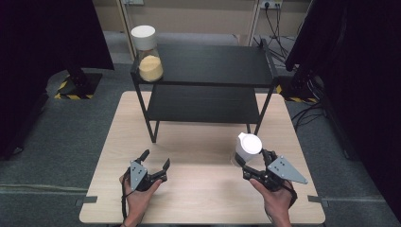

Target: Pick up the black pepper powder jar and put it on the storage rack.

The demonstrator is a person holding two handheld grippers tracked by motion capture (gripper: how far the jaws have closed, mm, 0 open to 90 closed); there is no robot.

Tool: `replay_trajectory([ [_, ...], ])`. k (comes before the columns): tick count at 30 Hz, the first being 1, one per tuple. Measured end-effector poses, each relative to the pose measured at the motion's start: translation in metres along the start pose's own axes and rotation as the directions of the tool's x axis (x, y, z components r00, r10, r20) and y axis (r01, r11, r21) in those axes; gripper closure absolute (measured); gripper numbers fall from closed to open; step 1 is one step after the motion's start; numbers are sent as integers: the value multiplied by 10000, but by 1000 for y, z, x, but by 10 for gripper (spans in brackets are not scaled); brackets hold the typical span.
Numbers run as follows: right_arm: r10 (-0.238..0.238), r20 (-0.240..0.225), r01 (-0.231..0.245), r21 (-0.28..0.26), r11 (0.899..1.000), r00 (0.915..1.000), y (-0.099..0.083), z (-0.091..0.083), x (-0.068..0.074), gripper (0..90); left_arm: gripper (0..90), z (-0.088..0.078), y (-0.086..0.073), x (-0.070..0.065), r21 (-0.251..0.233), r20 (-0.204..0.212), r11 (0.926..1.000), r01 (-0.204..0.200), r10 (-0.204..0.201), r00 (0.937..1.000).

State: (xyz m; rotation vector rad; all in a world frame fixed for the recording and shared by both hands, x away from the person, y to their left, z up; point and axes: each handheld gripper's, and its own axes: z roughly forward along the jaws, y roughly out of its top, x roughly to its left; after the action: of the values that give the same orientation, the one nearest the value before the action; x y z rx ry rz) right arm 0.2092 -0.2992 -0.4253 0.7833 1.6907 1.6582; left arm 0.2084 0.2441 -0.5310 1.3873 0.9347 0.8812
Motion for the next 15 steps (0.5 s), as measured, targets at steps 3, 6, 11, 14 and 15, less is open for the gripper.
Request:
replay_trajectory([
  [3, -24, 79, 25, -57, 10000, 10000, 3, 2, -1, 307, 127, 0, 0, 0, 4, -6, 10000, -7, 7, 10000],
  [6, -31, 152, 33, -114, 9999, 9999, 6, 3, -2, 307, 128, 0, 0, 0, -9, -23, 10000, 8, -8, 10000],
  [11, -30, 260, 35, -223, 9997, 9997, 11, 5, -3, 307, 128, 0, 0, 0, -8, -21, 10000, 6, -6, 10000],
  [14, -61, 323, 69, -258, 9996, 9995, 13, 7, -4, 307, 128, 0, 0, 0, -4, -15, 10000, 14, -14, 10000],
  [15, -49, 331, 57, -258, 9997, 9994, 14, 7, -4, 307, 128, 0, 0, 0, -1, -17, 10000, 15, -15, 10000],
])
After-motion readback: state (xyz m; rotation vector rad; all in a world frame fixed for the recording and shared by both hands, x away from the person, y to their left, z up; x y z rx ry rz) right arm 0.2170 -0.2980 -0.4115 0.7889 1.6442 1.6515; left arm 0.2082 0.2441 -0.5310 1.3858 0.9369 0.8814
